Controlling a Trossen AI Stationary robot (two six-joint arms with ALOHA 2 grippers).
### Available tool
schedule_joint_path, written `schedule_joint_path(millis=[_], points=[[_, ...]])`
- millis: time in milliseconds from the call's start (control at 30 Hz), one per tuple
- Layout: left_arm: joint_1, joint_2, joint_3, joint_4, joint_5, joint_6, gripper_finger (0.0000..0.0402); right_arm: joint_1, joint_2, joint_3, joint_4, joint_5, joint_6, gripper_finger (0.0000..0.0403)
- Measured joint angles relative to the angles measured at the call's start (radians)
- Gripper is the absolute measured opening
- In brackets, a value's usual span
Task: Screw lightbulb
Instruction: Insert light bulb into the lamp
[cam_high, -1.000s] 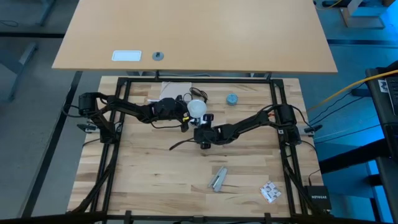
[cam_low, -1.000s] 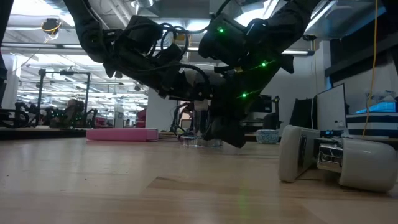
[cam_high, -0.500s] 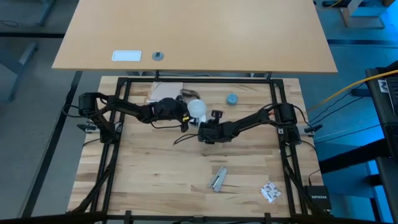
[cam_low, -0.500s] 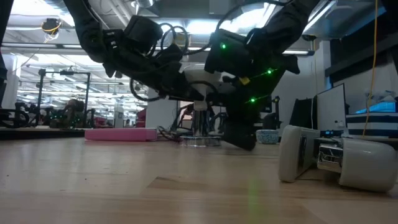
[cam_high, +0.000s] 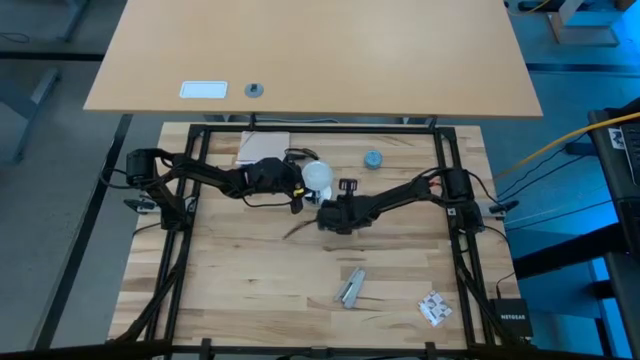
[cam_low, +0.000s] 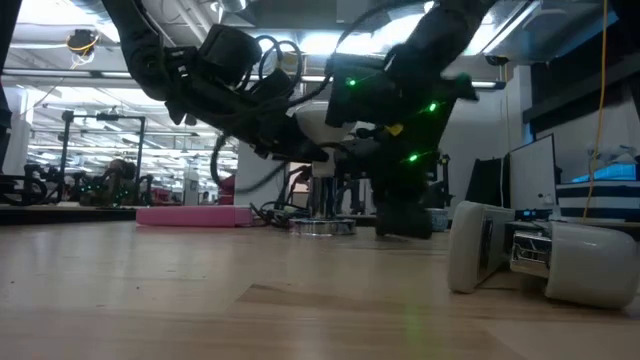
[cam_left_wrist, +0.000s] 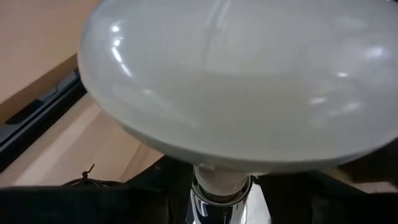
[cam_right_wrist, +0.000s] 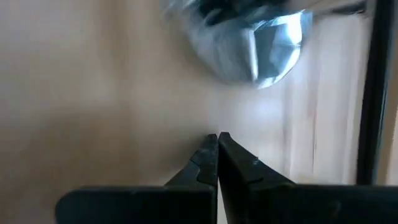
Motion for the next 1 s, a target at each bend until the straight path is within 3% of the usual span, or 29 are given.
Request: schedule_joint_path(millis=[200, 500, 833, 1000], points=[[-0.018, 0.0, 0.0, 0.0, -0.001, 0.0, 0.0153, 0.061, -0.002, 0.143, -0.262, 0.031, -0.017, 0.0011], [-0.052, 0.0, 0.0, 0.0, -0.002, -0.002, 0.0153, 0.145, -0.037, 0.175, -0.547, 0.037, 0.095, 0.0004], [-0.06, 0.0, 0.0, 0.005, -0.006, -0.019, 0.0153, 0.215, -0.279, 0.177, -0.898, 0.188, 0.289, 0.0008], [-0.06, 0.0, 0.0, 0.008, -0.004, -0.024, 0.0153, 0.246, -0.428, 0.163, -0.971, 0.249, 0.332, 0.0007]])
